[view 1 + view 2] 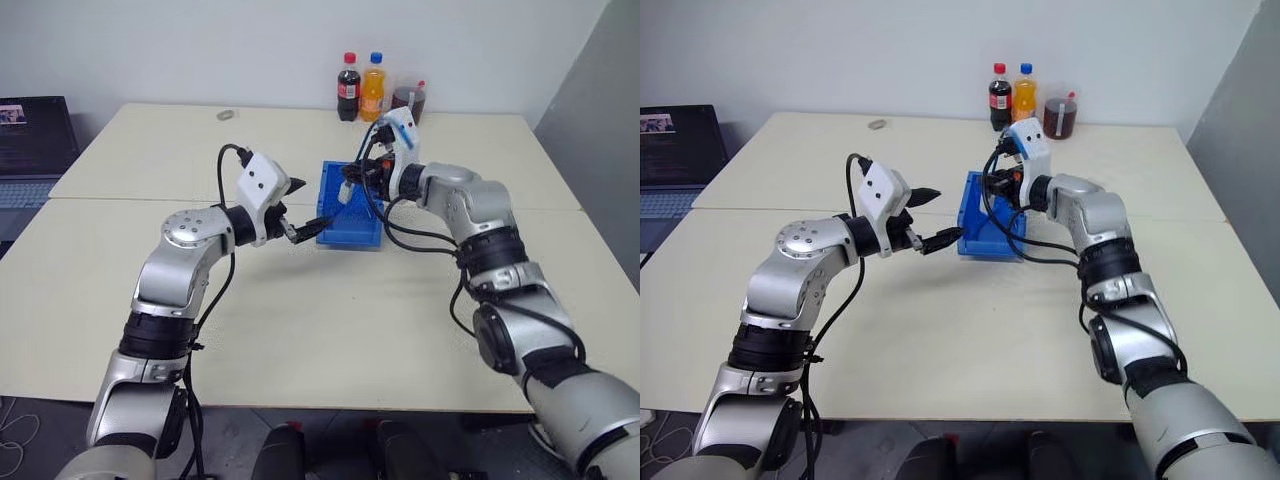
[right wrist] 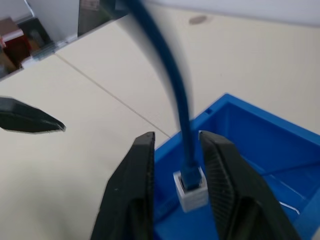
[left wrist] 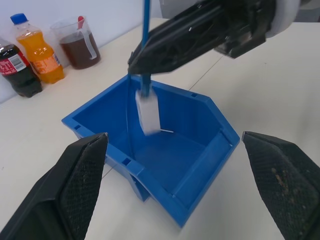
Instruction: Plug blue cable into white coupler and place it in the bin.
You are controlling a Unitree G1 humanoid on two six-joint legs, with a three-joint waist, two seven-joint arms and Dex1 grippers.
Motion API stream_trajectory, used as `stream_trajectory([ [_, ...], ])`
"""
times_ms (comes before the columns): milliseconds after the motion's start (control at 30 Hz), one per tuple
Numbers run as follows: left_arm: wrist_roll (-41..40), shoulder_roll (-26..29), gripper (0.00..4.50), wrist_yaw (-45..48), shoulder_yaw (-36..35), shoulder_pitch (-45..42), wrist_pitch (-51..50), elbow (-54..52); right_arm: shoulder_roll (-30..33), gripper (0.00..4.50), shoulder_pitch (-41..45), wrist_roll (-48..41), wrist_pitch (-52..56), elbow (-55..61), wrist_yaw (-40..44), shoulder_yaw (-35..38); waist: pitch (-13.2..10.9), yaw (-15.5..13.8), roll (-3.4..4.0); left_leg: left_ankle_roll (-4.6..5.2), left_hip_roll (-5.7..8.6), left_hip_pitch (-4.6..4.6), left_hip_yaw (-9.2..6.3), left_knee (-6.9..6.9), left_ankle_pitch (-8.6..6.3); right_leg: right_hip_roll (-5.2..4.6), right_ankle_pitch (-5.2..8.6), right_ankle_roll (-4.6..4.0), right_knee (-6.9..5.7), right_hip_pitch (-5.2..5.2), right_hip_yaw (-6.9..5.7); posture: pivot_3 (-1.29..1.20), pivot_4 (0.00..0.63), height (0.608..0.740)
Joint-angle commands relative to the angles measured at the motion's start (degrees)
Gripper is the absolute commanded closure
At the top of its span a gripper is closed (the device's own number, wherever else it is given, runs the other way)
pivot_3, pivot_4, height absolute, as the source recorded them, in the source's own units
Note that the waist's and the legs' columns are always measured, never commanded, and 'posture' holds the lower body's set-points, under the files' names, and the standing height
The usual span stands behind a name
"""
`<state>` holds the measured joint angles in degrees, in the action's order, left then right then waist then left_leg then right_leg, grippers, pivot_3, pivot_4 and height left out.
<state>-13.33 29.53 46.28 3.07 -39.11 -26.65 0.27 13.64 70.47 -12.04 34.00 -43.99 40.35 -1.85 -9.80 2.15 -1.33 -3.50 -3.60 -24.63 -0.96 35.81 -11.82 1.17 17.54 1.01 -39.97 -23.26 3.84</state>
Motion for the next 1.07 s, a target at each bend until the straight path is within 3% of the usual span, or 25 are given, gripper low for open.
stream_trajectory([
  [33,-0.3,0.1,0.00,-0.6,-0.5,-0.6,0.0,-1.5,4.2,2.07,3.2,2.0,-0.8,-1.9,6.8,-2.1,0.0,-0.3,0.01,0.00,0.00,-0.11,0.00,0.02,0.00,-0.01,0.00,-0.01,0.01,-0.06,-0.01,0.00,0.150,0.740],
  [67,-0.2,0.2,0.00,-0.6,-0.6,-0.4,0.1,-1.5,5.4,1.96,3.3,2.6,-0.5,-1.5,8.8,-3.1,0.0,-0.3,0.02,0.00,0.01,-0.15,0.04,0.02,0.00,-0.04,0.00,-0.01,0.02,-0.08,-0.01,0.00,0.150,0.740],
  [233,-0.3,0.5,0.00,-0.7,-0.6,0.1,0.2,-1.6,12.5,0.52,2.0,6.9,-1.5,0.4,19.5,-9.2,-0.1,-0.4,0.03,0.00,0.08,-0.17,0.19,0.01,0.00,-0.17,0.00,-0.01,0.04,-0.08,-0.01,0.00,0.150,0.740],
  [333,-0.1,1.4,0.00,-0.4,-0.9,0.5,0.3,-1.2,16.1,0.03,0.9,7.7,-2.3,2.0,23.6,-10.1,-0.1,-0.3,0.02,0.00,0.07,-0.16,0.19,0.04,-0.01,-0.16,0.00,0.00,0.04,-0.08,-0.02,0.00,0.150,0.740],
  [467,0.0,4.0,0.00,-1.2,-3.6,2.5,0.4,-0.5,21.2,0.03,-5.3,4.5,-1.5,12.9,24.6,-6.2,-0.1,-0.3,0.03,0.00,0.05,-0.16,0.18,0.05,0.00,-0.14,0.00,0.00,0.01,-0.08,-0.02,0.00,0.150,0.740],
  [567,0.0,5.8,0.00,-4.5,-7.6,5.2,-0.7,-0.5,24.8,0.03,-19.1,-0.3,0.7,32.3,25.4,-2.2,-0.1,-0.5,0.00,0.00,0.04,-0.17,0.10,0.04,0.00,-0.14,0.00,0.00,0.03,-0.04,-0.09,0.00,0.150,0.740],
  [733,0.2,8.2,0.00,-9.2,-13.9,12.2,-1.1,-2.7,21.2,0.03,-39.3,-7.8,4.7,56.4,16.1,7.4,-0.1,-0.2,0.02,0.00,0.03,-0.18,0.09,0.06,-0.01,-0.16,0.01,0.00,0.01,-0.01,-0.05,0.00,0.150,0.740],
  [833,-1.9,8.9,0.00,-8.6,-17.0,16.1,-1.0,-3.4,17.0,0.03,-46.3,-7.4,2.5,62.3,8.6,10.2,-0.1,-0.1,0.01,-0.01,0.00,-0.13,0.06,0.18,0.00,-0.15,0.01,0.03,-0.05,0.03,-0.06,0.00,0.150,0.740],
  [1067,-4.3,8.3,0.00,-8.0,-18.1,17.9,-0.7,-3.7,15.0,0.03,-52.4,-6.8,-0.3,65.2,2.1,8.5,-0.2,-0.5,-0.10,-0.01,0.04,-0.09,0.01,0.30,0.10,-0.13,-0.02,0.58,-0.05,0.12,-0.09,0.00,0.150,0.740],
])
